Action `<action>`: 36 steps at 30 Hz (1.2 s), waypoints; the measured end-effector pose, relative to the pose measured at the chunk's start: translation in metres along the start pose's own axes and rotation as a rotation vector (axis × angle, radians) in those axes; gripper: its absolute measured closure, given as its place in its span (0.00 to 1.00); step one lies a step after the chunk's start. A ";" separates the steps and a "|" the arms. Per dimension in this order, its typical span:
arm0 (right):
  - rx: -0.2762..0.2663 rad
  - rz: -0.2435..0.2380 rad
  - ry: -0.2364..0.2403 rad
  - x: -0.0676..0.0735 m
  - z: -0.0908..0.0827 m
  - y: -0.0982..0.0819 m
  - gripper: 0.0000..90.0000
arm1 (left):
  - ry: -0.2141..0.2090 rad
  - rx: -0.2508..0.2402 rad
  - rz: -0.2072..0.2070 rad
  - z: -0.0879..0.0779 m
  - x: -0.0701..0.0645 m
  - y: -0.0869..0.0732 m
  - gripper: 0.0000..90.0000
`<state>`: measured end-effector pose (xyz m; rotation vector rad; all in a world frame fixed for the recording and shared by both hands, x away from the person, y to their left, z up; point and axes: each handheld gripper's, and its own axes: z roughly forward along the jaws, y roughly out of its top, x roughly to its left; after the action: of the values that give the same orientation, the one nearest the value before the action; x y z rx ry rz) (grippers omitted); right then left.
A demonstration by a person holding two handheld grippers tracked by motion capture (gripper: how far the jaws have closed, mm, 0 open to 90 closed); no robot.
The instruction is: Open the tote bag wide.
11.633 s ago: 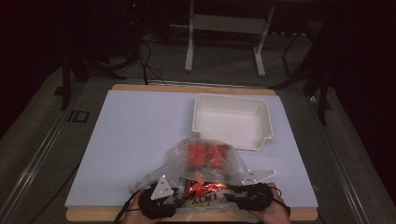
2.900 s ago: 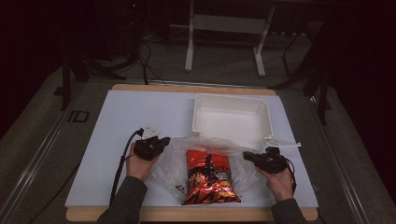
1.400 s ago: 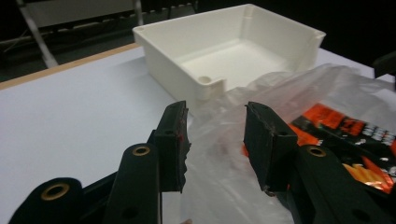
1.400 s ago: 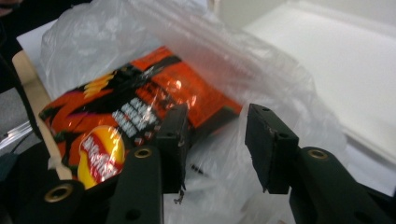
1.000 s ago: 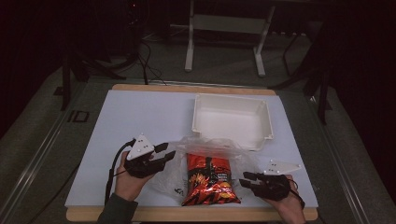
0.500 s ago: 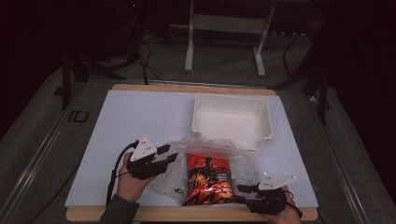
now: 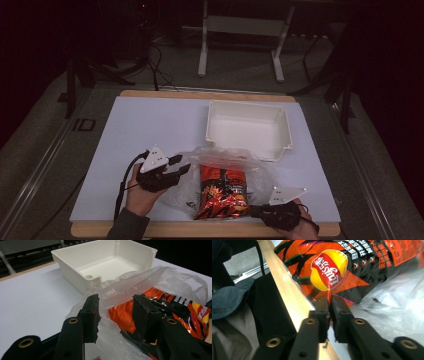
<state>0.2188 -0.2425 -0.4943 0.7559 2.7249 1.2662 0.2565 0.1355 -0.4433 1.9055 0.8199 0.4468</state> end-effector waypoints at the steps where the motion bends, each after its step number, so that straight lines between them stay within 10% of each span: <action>1: 0.000 0.000 -0.003 0.000 -0.001 0.001 0.97 | 0.000 0.002 0.002 0.000 0.000 0.000 0.63; 36: -0.245 -0.017 -0.032 -0.015 -0.037 0.057 1.00 | -0.033 -0.012 0.062 -0.005 -0.008 -0.009 0.61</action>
<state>0.2463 -0.2444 -0.4308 0.7186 2.4825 1.5318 0.2448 0.1362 -0.4487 1.9266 0.7366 0.4554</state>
